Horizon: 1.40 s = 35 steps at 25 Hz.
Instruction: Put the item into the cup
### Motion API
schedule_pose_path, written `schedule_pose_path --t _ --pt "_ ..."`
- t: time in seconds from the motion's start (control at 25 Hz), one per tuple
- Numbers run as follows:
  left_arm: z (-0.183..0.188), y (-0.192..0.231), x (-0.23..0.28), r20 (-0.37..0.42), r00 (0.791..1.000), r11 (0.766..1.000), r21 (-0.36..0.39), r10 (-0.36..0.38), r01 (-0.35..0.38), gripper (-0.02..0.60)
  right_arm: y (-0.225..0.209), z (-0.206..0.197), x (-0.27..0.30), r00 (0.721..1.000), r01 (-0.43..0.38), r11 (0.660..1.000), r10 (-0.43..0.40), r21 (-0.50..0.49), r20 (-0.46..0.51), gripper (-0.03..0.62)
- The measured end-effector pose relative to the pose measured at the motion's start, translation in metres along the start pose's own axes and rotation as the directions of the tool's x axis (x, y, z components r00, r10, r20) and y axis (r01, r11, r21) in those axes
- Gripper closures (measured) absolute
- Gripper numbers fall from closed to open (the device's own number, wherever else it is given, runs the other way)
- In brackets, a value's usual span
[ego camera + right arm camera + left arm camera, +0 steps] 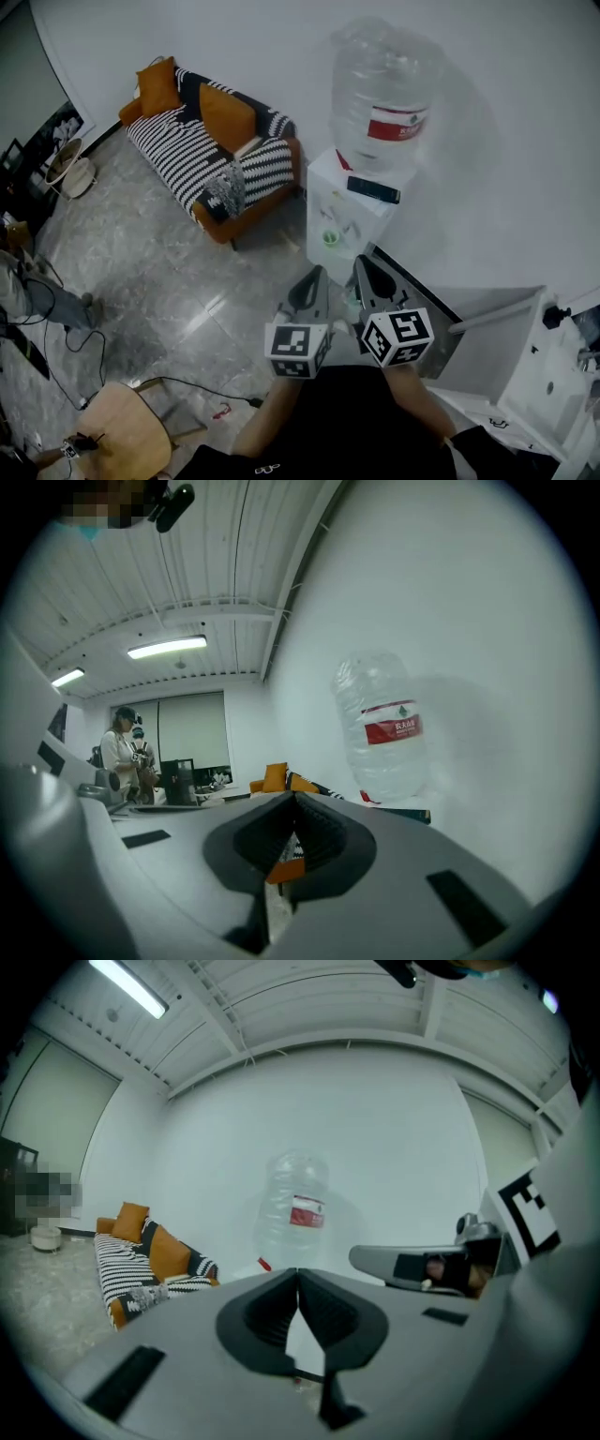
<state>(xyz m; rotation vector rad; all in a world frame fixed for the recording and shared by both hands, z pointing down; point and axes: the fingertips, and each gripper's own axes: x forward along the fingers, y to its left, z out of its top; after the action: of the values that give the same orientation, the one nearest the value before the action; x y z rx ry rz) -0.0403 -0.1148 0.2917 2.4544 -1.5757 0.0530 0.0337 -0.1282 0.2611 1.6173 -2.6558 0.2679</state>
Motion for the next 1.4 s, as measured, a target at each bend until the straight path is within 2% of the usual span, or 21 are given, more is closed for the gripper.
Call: schedule_pose_path --t 0.08,0.2,0.28,0.36,0.48,0.68,0.96,1.4 --pt "-0.005 0.008 -0.002 -0.019 0.999 0.999 -0.019 0.036 -0.037 0.568 0.004 0.003 0.003 1.0 -0.029 1.0 0.029 0.007 0.01 0.583" --pt "0.003 0.021 0.002 -0.008 0.996 0.995 -0.045 0.084 -0.085 0.568 0.014 0.006 0.015 0.996 -0.086 0.996 0.086 -0.032 0.014 0.583" --pt "0.014 0.02 0.01 0.01 0.996 0.995 -0.044 0.091 -0.09 0.568 0.016 0.015 0.016 0.992 -0.123 0.99 0.126 -0.075 0.031 0.583" --pt "0.028 0.007 0.025 0.031 0.997 0.997 -0.027 0.068 -0.067 0.568 0.007 0.032 0.009 0.988 -0.13 0.984 0.139 -0.124 0.062 0.583" --pt "0.042 -0.025 0.037 0.062 0.998 0.999 0.032 0.026 -0.028 0.568 -0.019 0.052 -0.007 0.991 -0.085 0.984 0.101 -0.159 0.092 0.583" --pt "0.042 -0.047 0.047 0.069 0.998 0.995 0.099 -0.005 -0.002 0.568 -0.058 0.042 -0.007 0.997 -0.012 0.996 0.018 -0.09 0.069 0.583" --pt "0.038 -0.034 0.046 0.062 0.998 0.991 0.13 0.009 -0.017 0.568 -0.049 0.033 -0.002 0.997 -0.025 0.996 0.031 -0.085 0.077 0.583" --pt "0.036 -0.012 0.029 0.074 0.997 0.993 0.118 -0.003 -0.006 0.568 -0.02 0.019 0.0 0.998 -0.019 0.995 0.026 -0.102 0.063 0.583"
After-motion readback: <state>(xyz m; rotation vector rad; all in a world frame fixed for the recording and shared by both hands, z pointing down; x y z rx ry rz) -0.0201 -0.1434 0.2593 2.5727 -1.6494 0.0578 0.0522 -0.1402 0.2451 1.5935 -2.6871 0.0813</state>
